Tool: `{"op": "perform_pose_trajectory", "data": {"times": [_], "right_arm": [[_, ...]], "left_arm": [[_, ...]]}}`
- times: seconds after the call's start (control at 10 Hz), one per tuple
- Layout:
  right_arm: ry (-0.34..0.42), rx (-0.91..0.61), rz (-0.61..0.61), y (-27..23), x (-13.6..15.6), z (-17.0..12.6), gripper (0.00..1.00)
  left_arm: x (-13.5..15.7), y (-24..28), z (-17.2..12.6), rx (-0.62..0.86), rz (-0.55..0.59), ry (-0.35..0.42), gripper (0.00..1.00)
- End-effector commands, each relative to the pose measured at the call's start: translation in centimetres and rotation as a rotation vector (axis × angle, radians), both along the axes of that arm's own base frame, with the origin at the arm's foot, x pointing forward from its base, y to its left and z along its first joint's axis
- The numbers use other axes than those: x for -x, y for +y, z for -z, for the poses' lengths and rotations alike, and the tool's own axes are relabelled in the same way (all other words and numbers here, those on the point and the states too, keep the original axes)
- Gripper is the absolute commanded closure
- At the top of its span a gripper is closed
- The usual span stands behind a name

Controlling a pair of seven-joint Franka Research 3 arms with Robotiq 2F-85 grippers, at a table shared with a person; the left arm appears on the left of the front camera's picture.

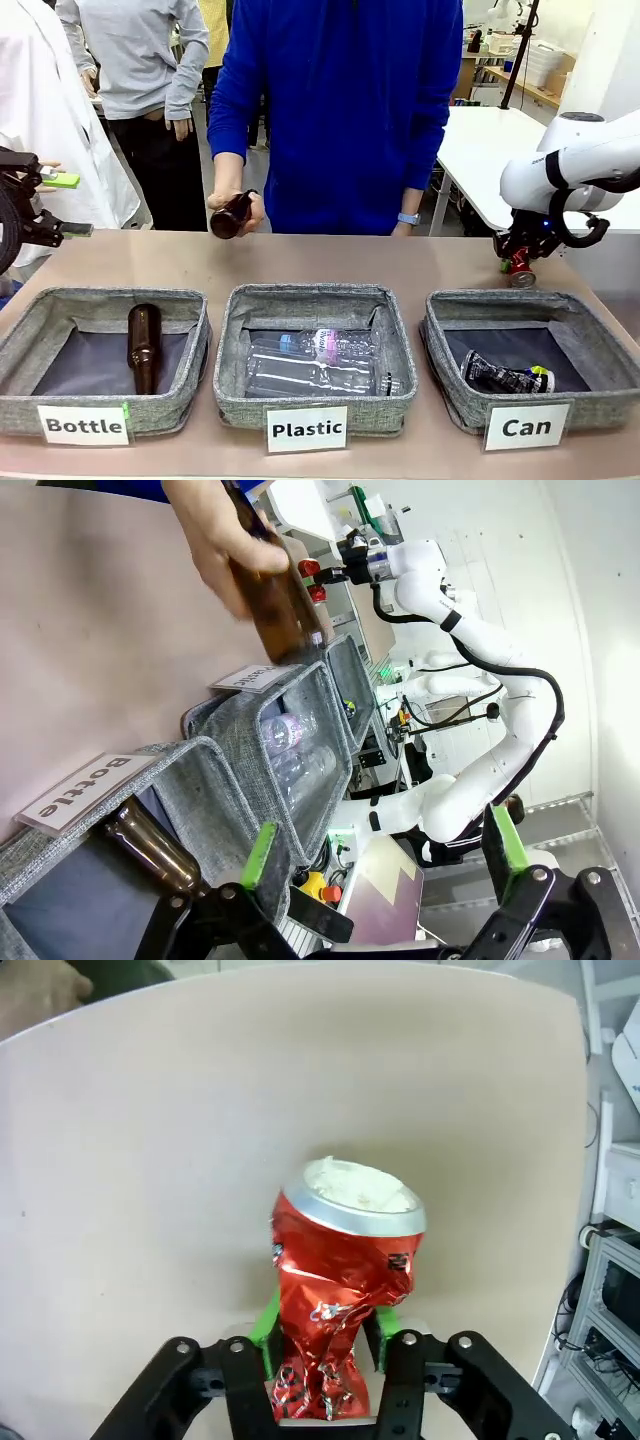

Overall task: Sort the can waste into the basket.
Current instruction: Pick up the can waste from the table and place it in the right Fabric basket.

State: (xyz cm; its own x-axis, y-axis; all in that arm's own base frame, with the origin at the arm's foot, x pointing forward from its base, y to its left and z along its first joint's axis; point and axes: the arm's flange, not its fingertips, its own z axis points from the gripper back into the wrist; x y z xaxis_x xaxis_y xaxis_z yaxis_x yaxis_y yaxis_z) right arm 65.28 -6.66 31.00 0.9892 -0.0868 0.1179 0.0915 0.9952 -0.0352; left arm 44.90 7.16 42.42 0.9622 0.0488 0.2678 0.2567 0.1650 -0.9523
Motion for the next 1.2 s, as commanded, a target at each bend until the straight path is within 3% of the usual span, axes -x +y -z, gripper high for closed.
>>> {"op": "perform_pose_trajectory", "data": {"times": [0.0,0.4,0.5,0.8,1.1], "right_arm": [[0.005,0.013,-0.018,0.4,-0.3,0.1,1.00],[-0.004,0.005,-0.028,0.4,-0.2,-0.5,1.00],[-0.011,-0.001,-0.030,0.1,-0.2,-0.7,1.00],[-0.022,-0.018,-0.055,-0.3,0.1,-0.6,1.00],[-0.060,-0.050,-0.073,-1.0,1.2,-1.6,1.00]], "left_arm": [[0.1,0.0,-0.3,0.002,0.001,0.005,0.00],[0.0,0.0,0.0,0.000,0.000,0.000,0.00],[1.8,4.0,-2.5,0.018,0.058,0.007,0.00],[5.4,17.5,-6.0,-0.108,-0.005,-0.083,0.00],[6.7,22.3,-6.9,-0.115,-0.062,-0.120,0.00]]}}
